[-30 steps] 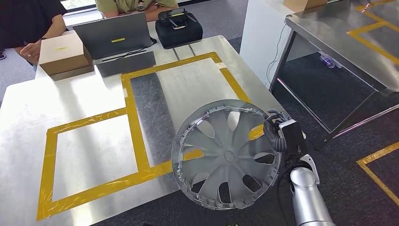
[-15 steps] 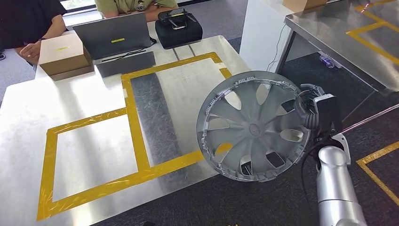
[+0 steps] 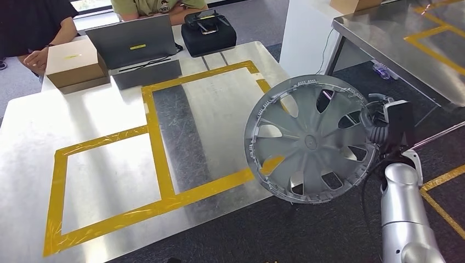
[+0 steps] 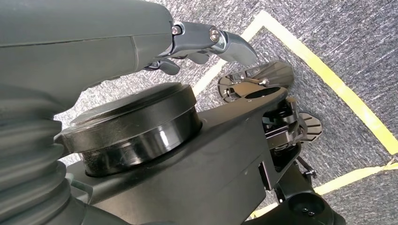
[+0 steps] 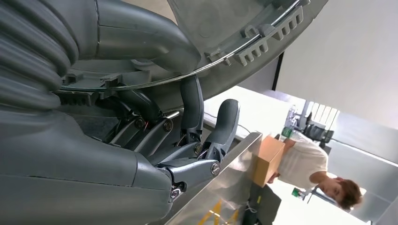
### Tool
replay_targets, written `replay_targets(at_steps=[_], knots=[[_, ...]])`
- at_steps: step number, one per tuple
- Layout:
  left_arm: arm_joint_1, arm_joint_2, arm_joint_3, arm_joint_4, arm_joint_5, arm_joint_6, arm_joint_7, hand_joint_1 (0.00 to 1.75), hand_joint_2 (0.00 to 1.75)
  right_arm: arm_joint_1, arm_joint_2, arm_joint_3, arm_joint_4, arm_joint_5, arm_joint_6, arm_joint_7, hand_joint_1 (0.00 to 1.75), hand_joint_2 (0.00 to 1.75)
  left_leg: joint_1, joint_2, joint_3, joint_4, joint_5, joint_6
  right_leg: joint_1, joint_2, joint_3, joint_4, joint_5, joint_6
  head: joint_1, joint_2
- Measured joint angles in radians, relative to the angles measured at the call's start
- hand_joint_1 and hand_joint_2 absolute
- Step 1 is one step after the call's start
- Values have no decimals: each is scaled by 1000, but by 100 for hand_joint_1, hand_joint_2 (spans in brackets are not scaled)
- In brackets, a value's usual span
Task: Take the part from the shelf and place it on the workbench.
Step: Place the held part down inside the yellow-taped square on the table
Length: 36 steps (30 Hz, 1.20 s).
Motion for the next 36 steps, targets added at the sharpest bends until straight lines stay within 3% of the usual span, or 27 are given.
replay_targets(at_steps=[6, 12, 22, 36], knots=[[-2, 0, -2, 0, -15, 0, 10, 0, 175, -66, -55, -54, 127, 7, -24, 33, 175, 175, -1, 0, 0, 0, 0, 1, -1, 0, 0, 0, 0, 1, 0, 0], [-3, 0, -2, 0, -17, 0, 10, 0, 175, -120, -115, -107, 267, 18, -39, 14, 175, 175, -2, 0, 0, 1, 0, 2, -2, 0, 0, 0, 1, 1, 0, 0], [1, 0, -3, 0, -34, 0, 7, 0, 175, -142, -227, -198, 313, -16, -44, 19, 175, 175, -3, -3, -2, 1, -1, 5, -3, -2, 0, 0, 0, 3, 0, 0], [-4, -3, -3, 0, -34, 0, -2, 0, 175, -145, -252, -226, 327, -4, -33, 25, 175, 175, -3, -1, -2, 1, -1, 6, -3, -1, 0, 0, 0, 4, 0, 0]])
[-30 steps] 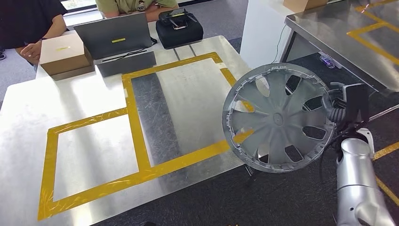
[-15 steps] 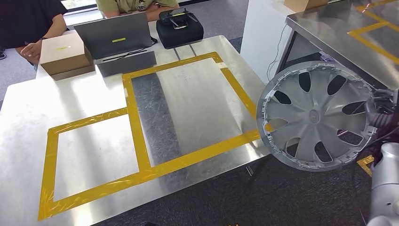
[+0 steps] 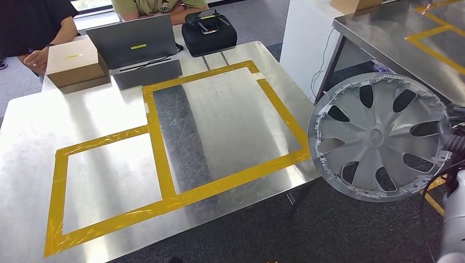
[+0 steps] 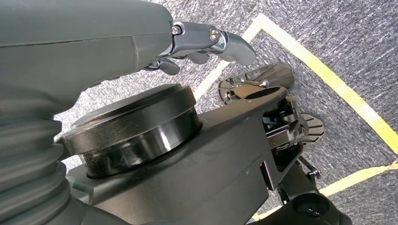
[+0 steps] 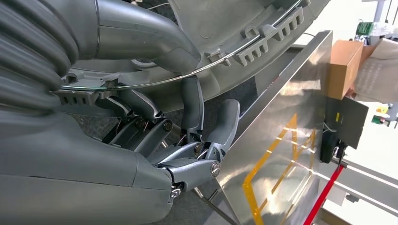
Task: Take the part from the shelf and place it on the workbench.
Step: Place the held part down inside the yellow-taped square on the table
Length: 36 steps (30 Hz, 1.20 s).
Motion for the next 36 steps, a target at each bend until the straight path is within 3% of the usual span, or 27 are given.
replay_targets(at_steps=[21, 27, 36], knots=[[10, -5, 0, 1, 10, 20, 1, 0, 175, -86, 12, 9, 82, 73, -22, 14, 175, 175, -1, 0, -2, 0, 0, 1, -1, -1, 0, 0, 0, 0, 0, 0], [30, -5, 0, 4, 23, 31, -12, 0, 175, -231, 10, 58, 126, 173, -45, 76, 175, 175, -2, 0, -2, 0, 2, 2, -2, -1, -2, 0, 1, 2, 0, 0], [40, -15, 1, 11, 21, 29, -12, 0, 175, -550, -17, 163, 129, 251, 42, 163, 175, 175, -3, -1, -2, 0, 3, 3, -3, 0, -3, 0, 2, 3, 0, 0]])
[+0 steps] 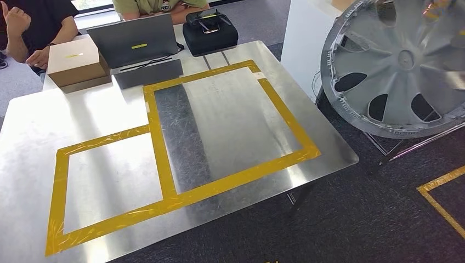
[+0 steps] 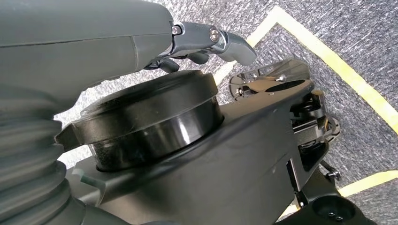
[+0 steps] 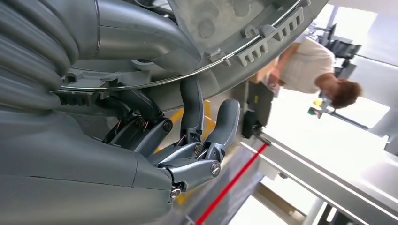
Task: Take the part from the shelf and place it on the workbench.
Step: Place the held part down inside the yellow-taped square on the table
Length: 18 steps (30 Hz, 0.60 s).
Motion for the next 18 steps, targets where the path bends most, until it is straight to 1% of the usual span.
replay_targets(at_steps=[4, 12, 14, 18], knots=[[-3, -1, 0, 0, -2, -4, -1, 0, 175, -45, -1, 27, -6, -4, 14, 10, 175, 175, 0, 0, 0, 0, 0, 0, 0, 0, 1, 0, 0, 1, 0, 0], [-1, 1, 0, 0, 0, 0, -7, 0, 175, -50, 5, 56, -4, -43, 32, -18, 175, 175, -1, 1, 0, 0, 0, 0, -1, 0, 1, 0, 2, 2, 0, 0], [3, 2, 0, 0, 0, 4, -7, 0, 175, -51, 19, 63, 3, -49, 25, -21, 175, 175, 0, 1, -1, 0, 0, 0, -1, 1, 1, 0, 2, 2, 0, 0], [5, 4, 0, 0, 2, 9, -7, 0, 175, -47, 73, 75, 22, -54, -21, -20, 175, 175, 0, 4, 1, 0, 0, 0, 0, 4, 1, 0, 2, 2, 0, 0]])
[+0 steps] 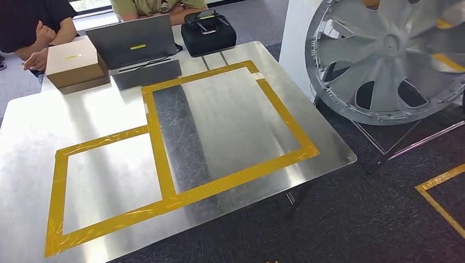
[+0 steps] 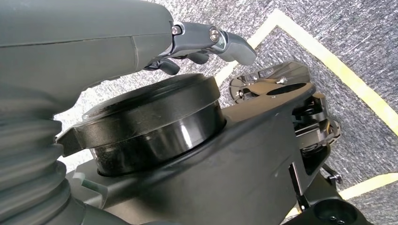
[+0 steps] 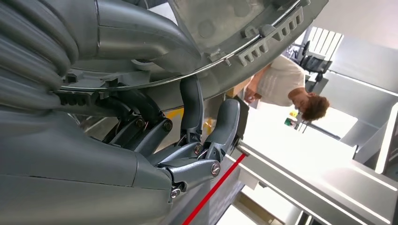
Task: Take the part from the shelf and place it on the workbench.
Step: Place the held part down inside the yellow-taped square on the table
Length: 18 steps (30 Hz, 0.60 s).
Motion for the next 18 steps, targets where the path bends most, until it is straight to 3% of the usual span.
replay_targets(at_steps=[5, 14, 18], knots=[[1, 1, 0, 0, 3, 2, 1, 0, 175, 7, 56, 10, 18, -1, -19, 1, 175, 175, 1, -3, 0, 0, 1, -1, 1, -3, 0, 0, 0, 0, 0, 0], [4, 2, 1, 0, 5, 4, 5, 0, 175, 8, 95, 12, 33, -8, -13, -4, 175, 175, 0, -4, -2, 0, 1, -1, 1, -4, 0, 0, 0, 0, 0, 0], [3, 4, 2, 0, 7, 5, 6, 0, 175, 10, 155, 14, 46, -15, -9, -28, 175, 175, 0, 1, 0, 0, 0, -1, 0, 1, 0, 0, 0, 0, 0, 0]])
